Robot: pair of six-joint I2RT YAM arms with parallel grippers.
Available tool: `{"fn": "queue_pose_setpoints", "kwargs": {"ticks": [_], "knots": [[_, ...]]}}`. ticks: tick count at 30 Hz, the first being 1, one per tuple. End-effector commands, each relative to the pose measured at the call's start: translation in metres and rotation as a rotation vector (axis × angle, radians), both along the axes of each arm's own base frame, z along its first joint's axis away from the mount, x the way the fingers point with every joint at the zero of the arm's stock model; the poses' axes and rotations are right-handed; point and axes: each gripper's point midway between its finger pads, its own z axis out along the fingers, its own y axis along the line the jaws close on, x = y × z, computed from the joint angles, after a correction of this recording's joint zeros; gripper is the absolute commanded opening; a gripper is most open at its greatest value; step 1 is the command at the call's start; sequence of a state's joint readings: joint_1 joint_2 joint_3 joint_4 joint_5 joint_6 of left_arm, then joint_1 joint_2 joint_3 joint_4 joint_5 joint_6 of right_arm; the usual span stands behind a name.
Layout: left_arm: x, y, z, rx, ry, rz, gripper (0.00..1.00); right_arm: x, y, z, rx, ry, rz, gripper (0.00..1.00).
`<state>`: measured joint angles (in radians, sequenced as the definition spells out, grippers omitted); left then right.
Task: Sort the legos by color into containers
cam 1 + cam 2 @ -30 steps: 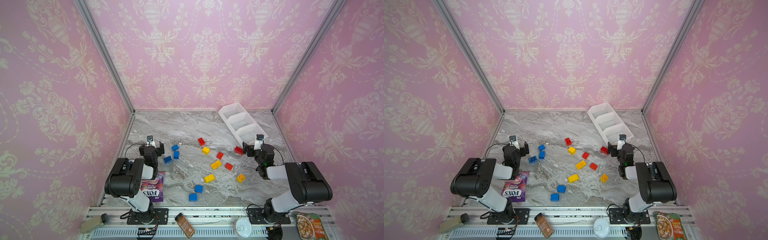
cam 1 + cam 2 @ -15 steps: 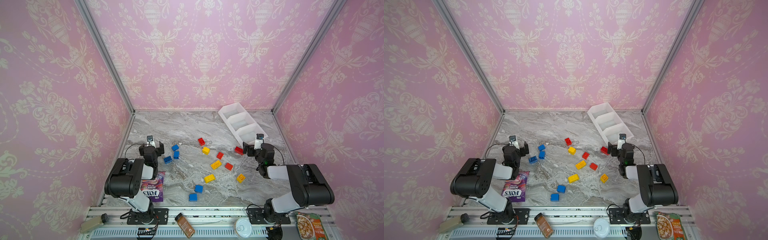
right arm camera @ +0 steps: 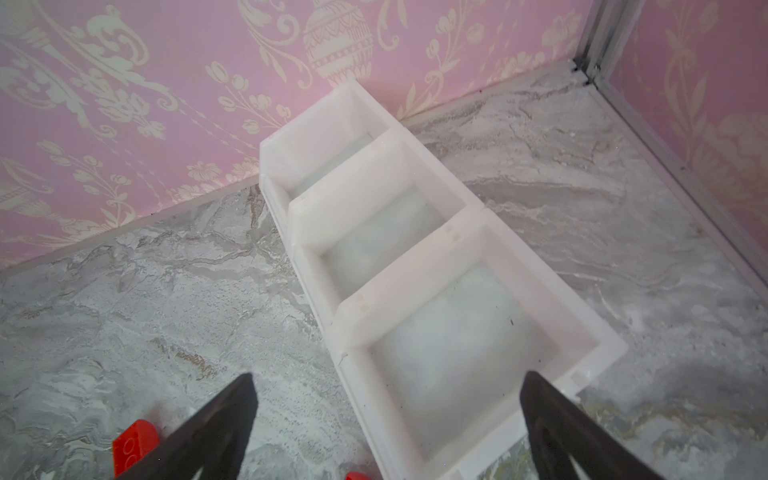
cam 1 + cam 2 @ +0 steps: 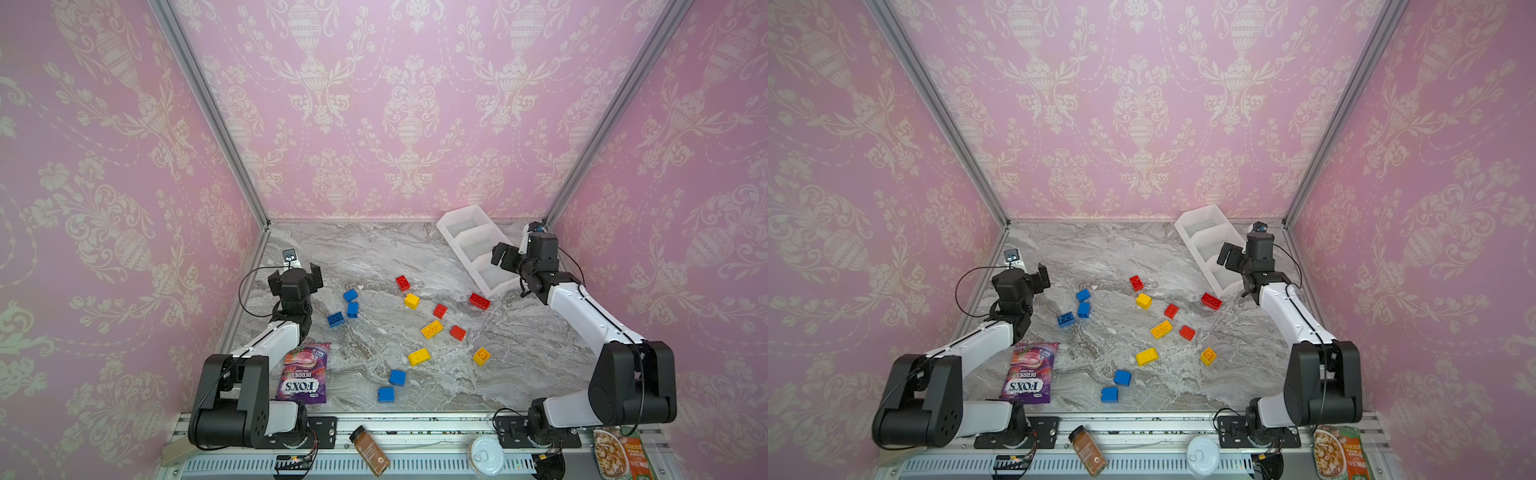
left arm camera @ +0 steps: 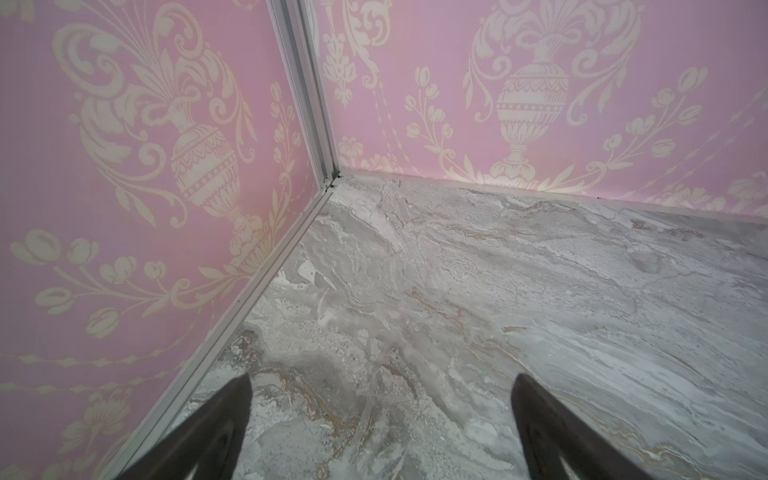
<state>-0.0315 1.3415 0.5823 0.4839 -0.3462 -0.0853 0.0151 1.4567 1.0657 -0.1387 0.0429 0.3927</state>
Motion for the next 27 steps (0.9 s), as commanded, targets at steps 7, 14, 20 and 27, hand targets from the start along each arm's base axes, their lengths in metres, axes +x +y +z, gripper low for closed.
{"fn": "queue_pose_setpoints", "kwargs": {"ticks": [7, 14, 20, 27], "knots": [[-0.003, -0.018, -0.015, -0.098, 0.134, -0.038, 0.99, 0.018, 0.007, -0.029, 0.219, 0.368, -0.22, 0.93], [-0.003, -0.021, -0.009, -0.114, 0.136, -0.05, 0.99, 0.036, -0.001, -0.059, 0.224, 0.494, -0.318, 0.85], [0.0, -0.023, -0.012, -0.127, 0.158, -0.05, 0.99, 0.047, -0.01, -0.079, 0.27, 0.532, -0.383, 0.55], [0.002, -0.024, -0.015, -0.144, 0.163, -0.053, 0.99, 0.066, -0.014, -0.091, 0.29, 0.544, -0.391, 0.46]]}}
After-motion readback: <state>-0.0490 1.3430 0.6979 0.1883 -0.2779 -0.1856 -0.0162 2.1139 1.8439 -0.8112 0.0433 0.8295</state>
